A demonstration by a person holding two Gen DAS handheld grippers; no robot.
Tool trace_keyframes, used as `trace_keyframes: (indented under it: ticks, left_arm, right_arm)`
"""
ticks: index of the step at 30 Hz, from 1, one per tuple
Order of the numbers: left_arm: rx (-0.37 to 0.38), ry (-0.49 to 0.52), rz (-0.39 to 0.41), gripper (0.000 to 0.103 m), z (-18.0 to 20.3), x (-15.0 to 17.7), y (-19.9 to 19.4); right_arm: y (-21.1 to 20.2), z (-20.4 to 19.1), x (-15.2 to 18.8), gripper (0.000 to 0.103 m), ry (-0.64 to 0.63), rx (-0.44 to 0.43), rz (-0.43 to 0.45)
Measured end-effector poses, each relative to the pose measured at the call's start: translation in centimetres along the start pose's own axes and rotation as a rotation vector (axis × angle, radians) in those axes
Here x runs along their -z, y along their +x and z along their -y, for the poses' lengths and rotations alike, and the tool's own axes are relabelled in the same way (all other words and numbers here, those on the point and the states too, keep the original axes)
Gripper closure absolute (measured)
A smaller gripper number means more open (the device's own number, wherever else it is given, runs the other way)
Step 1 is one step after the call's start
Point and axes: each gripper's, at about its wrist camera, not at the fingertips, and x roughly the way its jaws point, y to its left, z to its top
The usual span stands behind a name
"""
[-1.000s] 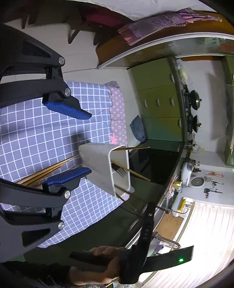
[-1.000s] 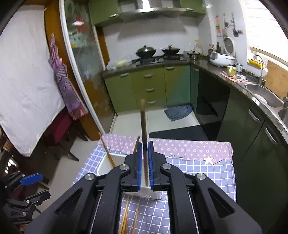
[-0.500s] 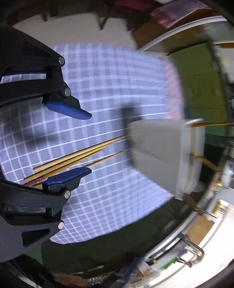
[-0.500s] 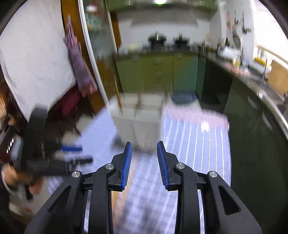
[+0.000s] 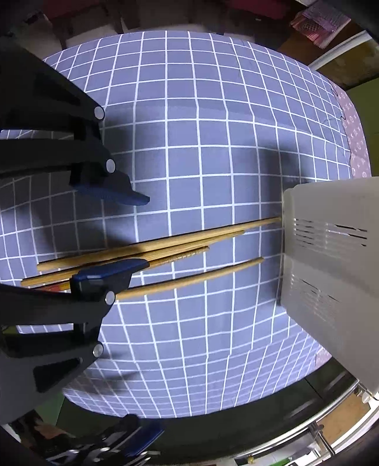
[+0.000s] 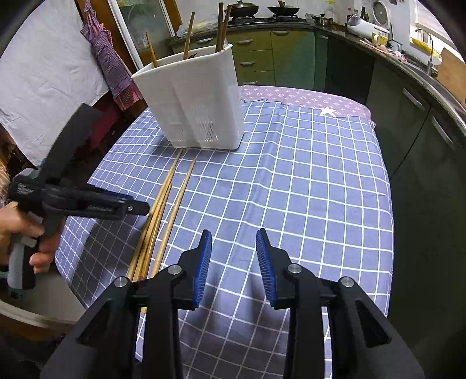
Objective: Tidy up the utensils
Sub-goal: 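Grasp a wooden chopstick from the pile with the left tool while the right tool approaches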
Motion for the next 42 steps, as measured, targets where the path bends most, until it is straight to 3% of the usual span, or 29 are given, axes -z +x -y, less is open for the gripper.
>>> trace_keyframes:
  ticks: [13,23,28,32,35,42]
  left_arm:
    - [-0.044,-0.022,-0.017,0.068,-0.2,-1.4,1.3]
    - [-0.065,-0.021,-0.014,0.078,-0.1,-3.4,1.6]
    - [-0.074,0.006,-0.008,0.095,0.6,-5.7,1.9]
    - [-0.061,0.009,-0.009,0.096,0.6,-6.0,1.9]
    - [-0.056,0.017,0.018,0.096,-0.1,-5.5,1.3]
    - [-0.009,0.048,0.162,0.097,-1.3,-3.0,-3.6]
  right_arm:
    - [-0.2,-0.1,0.1,0.069,0.005,-0.023,-0.014]
    - [0.4,-0.6,0.0,0.065,-0.006,-0.028,-0.029]
    - [0.5,-0.6,0.2,0.065,-0.007,-0.026,-0.033]
    - [0.5,-0.1,0.4,0.065,0.004,-0.023,-0.036]
    - [0.6,0.0,0.5,0.065,0.007,-0.025,-0.041]
    - [1.2,-0.1,0.5,0.064,0.005,-0.026,-0.062]
